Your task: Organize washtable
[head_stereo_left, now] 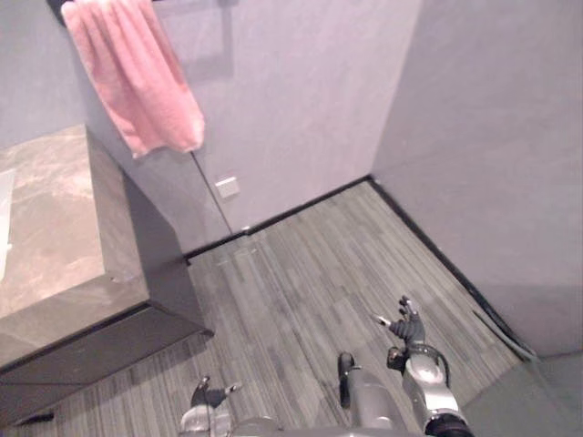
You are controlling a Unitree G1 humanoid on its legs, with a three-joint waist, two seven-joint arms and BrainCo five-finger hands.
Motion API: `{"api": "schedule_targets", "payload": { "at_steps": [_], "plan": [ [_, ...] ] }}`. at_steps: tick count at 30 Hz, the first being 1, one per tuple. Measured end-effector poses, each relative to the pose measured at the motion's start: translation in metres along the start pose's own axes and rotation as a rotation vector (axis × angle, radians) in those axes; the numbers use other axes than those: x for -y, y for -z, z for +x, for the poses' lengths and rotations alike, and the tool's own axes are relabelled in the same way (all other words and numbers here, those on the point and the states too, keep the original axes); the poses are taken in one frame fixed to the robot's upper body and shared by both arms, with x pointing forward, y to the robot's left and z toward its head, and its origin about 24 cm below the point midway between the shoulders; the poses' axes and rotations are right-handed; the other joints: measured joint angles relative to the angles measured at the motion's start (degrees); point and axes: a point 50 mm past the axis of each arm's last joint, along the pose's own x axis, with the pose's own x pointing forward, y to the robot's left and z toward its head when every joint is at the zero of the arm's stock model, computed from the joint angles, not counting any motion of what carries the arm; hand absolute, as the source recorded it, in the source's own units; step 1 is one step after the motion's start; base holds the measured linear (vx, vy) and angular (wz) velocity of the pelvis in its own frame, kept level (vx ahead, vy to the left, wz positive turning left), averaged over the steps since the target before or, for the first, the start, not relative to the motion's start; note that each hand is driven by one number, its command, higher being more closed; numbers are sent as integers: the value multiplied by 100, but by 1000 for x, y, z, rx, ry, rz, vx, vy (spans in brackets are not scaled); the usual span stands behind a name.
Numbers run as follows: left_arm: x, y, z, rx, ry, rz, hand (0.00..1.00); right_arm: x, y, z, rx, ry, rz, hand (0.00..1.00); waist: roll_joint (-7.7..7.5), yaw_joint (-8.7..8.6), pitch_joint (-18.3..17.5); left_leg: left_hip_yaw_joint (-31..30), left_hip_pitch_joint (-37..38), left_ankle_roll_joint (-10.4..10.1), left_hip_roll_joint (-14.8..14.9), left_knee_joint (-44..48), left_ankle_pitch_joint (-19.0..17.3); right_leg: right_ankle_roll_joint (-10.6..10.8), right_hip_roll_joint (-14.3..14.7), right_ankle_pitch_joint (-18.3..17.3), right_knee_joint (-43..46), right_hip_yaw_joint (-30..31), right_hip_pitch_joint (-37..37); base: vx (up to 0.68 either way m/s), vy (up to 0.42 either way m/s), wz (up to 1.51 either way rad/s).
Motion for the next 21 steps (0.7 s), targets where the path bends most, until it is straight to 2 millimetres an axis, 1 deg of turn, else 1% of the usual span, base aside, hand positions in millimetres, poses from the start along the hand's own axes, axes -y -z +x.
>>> {"api": "schedule_targets", "payload": {
  "at_steps": [1, 2, 3, 4, 5, 6, 7, 8, 9, 10, 11, 12, 13, 14, 15, 16, 17, 18, 19, 20, 21],
  "plan": [
    [5, -5, 0, 18, 8, -7, 0, -1, 3, -1, -18, 11, -5, 0, 102, -54, 60, 8, -552, -142, 178, 1217, 94, -61, -60, -254, -90, -310, 263, 392, -255, 98],
    [8, -7, 0, 22, 13, -19, 0, -3, 7, -3, -38, 17, -5, 0, 142, -67, 129, 207, -956, -268, 396, 2242, 367, -133, -29, -371, -193, -450, 552, 372, -256, 90],
    [5, -7, 0, 23, -2, -42, 0, -5, 11, -5, -54, 18, -3, 0, 114, -42, 189, 358, -1196, -289, 617, 2833, 465, -163, 22, -448, -283, -515, 777, 356, -227, 49],
    [4, -10, 0, 37, -15, -61, 0, -9, 17, -9, -73, 25, 3, 0, 118, 33, 223, 740, -1442, -278, 957, 3616, 427, -227, 76, -577, -444, -617, 1229, 281, -154, 25],
    [3, -12, 0, 46, -20, -55, 0, -11, 18, -10, -77, 23, 2, 0, 94, 44, 231, 925, -1534, -259, 1045, 3784, 415, -258, 71, -658, -519, -655, 1433, 375, -177, 25],
    [2, -14, 0, 56, -21, -46, 0, -14, 17, -10, -72, 29, -6, 0, 76, 23, 236, 1214, -1755, -173, 1096, 3669, 358, -280, 15, -741, -769, -745, 1828, 342, -109, 21],
    [2, -15, 0, 65, -22, -47, 0, -14, 18, -9, -81, 30, -21, 0, 78, 24, 236, 1370, -1912, -87, 1020, 3106, 306, -273, -28, -739, -1012, -803, 2083, 268, -75, 19],
    [2, -15, 0, 68, -22, -46, 0, -15, 18, -8, -84, 30, -22, 0, 77, 24, 236, 1406, -1958, -86, 991, 2941, 305, -259, -38, -732, -1065, -820, 2142, 313, 26, 22],
    [2, -17, 0, 76, -20, -45, 0, -12, 21, -7, -101, 44, -43, 0, 80, 26, 238, 1467, -2089, -103, 806, 2076, 323, -179, -107, -699, -1269, -907, 2360, 285, 47, 31],
    [4, -18, 0, 80, -15, -36, 0, -7, 26, -6, -121, 58, -65, 0, 85, 31, 244, 1469, -2100, -225, 565, 997, 494, -96, -161, -694, -1485, -1003, 2568, 364, 64, 35],
    [5, -18, 0, 82, -10, -25, 0, -4, 32, -7, -143, 65, -80, 0, 95, 22, 248, 1478, -2062, -281, 462, 439, 690, -49, -170, -689, -1596, -1043, 2686, 332, 90, 28],
    [7, -18, 0, 82, -2, -18, 0, 4, 47, -10, -203, 81, -114, 0, 140, 33, 264, 1556, -1905, -290, 341, -532, 1154, 49, -149, -694, -1828, -1084, 2927, 523, 201, 8],
    [7, -19, 0, 83, 3, -16, 0, 15, 78, -21, -356, 99, -85, 0, 122, 138, 275, 1709, -1670, 35, 300, -996, 2047, 165, -140, -751, -2035, -1075, 3243, 550, 223, 2],
    [7, -20, 1, 84, 2, -12, 0, 17, 83, -24, -384, 102, -66, 0, 122, 155, 276, 1759, -1651, 201, 268, -1024, 2087, 181, -155, -755, -2065, -1082, 3301, 518, 228, 5],
    [4, -23, 2, 91, -2, -2, 0, 21, 101, -33, -492, 107, -29, 0, -15, 160, 294, 1757, -1576, 402, 47, -1114, 1980, 264, -294, -713, -2098, -1123, 3390, 414, 182, 21],
    [2, -23, 3, 85, -9, 2, 0, 29, 102, -32, -504, 141, 6, 0, -100, 102, 304, 1737, -1510, 557, -141, -1200, 1875, 364, -429, -655, -1962, -1157, 3333, 396, 201, 30],
    [-1, -23, 3, 82, -18, 3, 0, 33, 102, -32, -503, 146, 5, 0, -122, 88, 315, 1701, -1494, 595, -262, -1213, 1852, 371, -496, -656, -1779, -1165, 3291, 399, 230, 43],
    [-4, -20, 4, 64, -26, 3, 0, 34, 94, -29, -476, 136, 21, 0, -134, 43, 319, 1509, -1316, 667, -399, -1330, 1728, 489, -667, -718, -959, -1178, 3056, 406, 214, 64],
    [-4, -19, 4, 57, -24, 10, 0, 34, 88, -28, -392, 78, 18, 0, -195, -33, 357, 1343, -981, 693, -574, -1511, 1670, 657, -892, -653, 339, -1067, 2619, 398, 189, 75],
    [-3, -21, 5, 59, -17, 19, 0, 32, 86, -29, -353, 58, 23, 0, -232, -66, 365, 1233, -834, 697, -649, -1562, 1614, 818, -972, -568, 1044, -912, 2398, 431, 147, 92],
    [-5, -19, 5, 55, -8, 40, 0, 26, 90, -33, -372, 50, 41, 0, -271, -69, 380, 1022, -583, 711, -749, -1524, 1446, 812, -963, -588, 2101, -646, 2016, 344, 97, 76]
  ]
}}
